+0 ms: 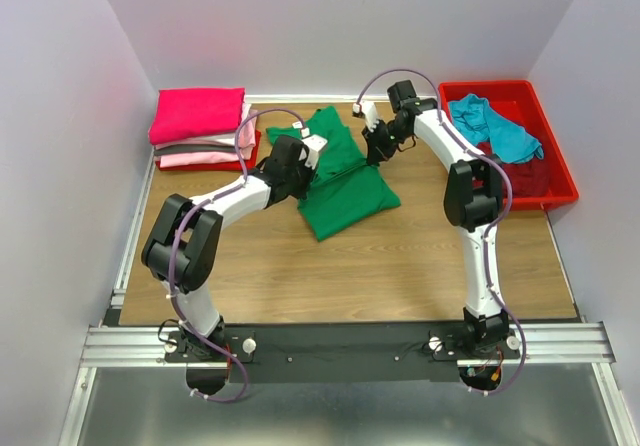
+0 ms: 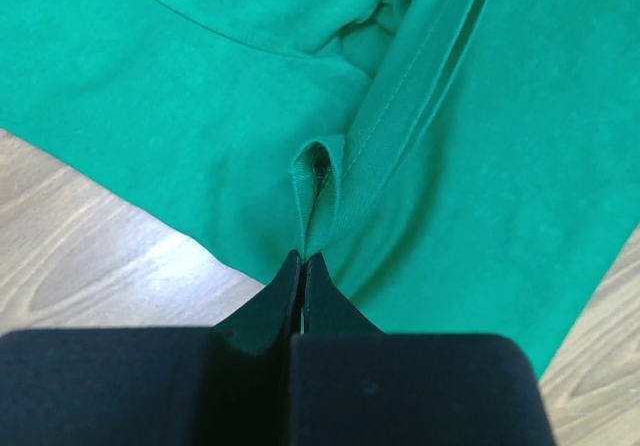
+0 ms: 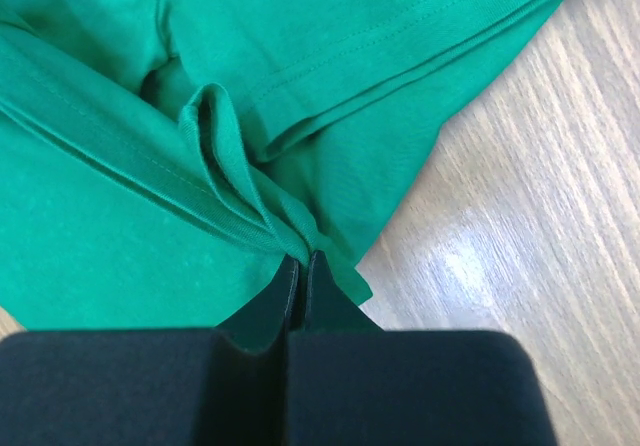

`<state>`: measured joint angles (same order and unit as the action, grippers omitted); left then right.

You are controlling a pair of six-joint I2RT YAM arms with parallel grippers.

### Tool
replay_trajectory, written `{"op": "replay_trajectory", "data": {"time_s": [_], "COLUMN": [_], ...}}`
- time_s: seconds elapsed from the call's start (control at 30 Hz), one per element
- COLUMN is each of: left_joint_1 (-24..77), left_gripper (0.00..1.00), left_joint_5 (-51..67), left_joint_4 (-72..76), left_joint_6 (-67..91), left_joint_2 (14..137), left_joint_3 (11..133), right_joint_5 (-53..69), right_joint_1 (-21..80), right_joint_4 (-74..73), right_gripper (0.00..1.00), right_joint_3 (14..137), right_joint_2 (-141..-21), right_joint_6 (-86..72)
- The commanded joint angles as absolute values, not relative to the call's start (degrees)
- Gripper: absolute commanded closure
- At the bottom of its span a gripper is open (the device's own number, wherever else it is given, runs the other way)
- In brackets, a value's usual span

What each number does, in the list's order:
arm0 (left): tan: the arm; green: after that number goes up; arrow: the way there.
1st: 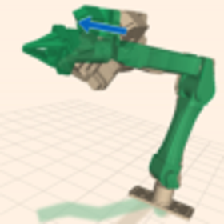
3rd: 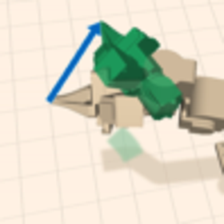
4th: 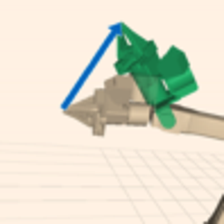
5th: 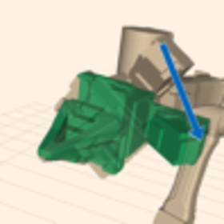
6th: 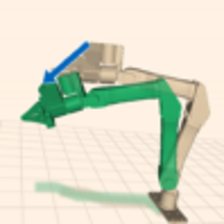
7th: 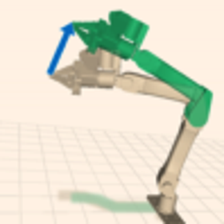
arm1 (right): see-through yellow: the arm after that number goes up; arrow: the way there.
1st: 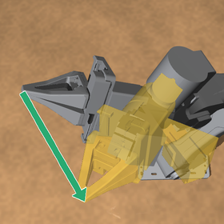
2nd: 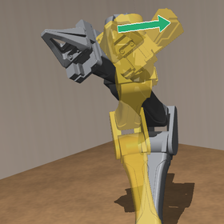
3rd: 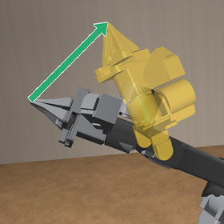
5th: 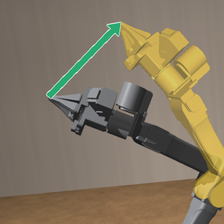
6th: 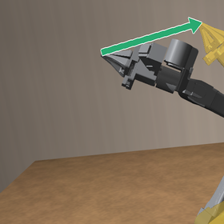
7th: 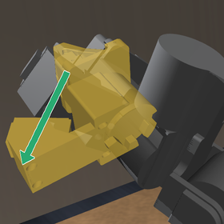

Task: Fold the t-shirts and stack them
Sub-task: Fold the tshirt

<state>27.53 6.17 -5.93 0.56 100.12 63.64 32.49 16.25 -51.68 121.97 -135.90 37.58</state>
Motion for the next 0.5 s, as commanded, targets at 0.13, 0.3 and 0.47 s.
{"op": "replay_trajectory", "data": {"time_s": [0.13,0.3,0.47], "left_joint_1": [26.2,25.6,25.0], "left_gripper": [1.0,1.0,1.0], "left_joint_5": [5.7,4.5,4.8], "left_joint_4": [-5.5,-4.2,-4.4], "left_joint_6": [-1.4,-2.0,-2.7], "left_joint_2": [100.9,100.9,102.8], "left_joint_3": [65.7,66.0,68.1], "right_joint_5": [32.9,32.8,32.0], "right_joint_1": [16.7,17.0,17.4], "right_joint_4": [-49.5,-47.5,-47.5], "right_gripper": [1.0,0.99,1.0], "right_joint_3": [123.7,124.1,125.9], "right_joint_2": [-137.5,-136.8,-138.5], "right_joint_6": [34.7,33.3,32.0]}}
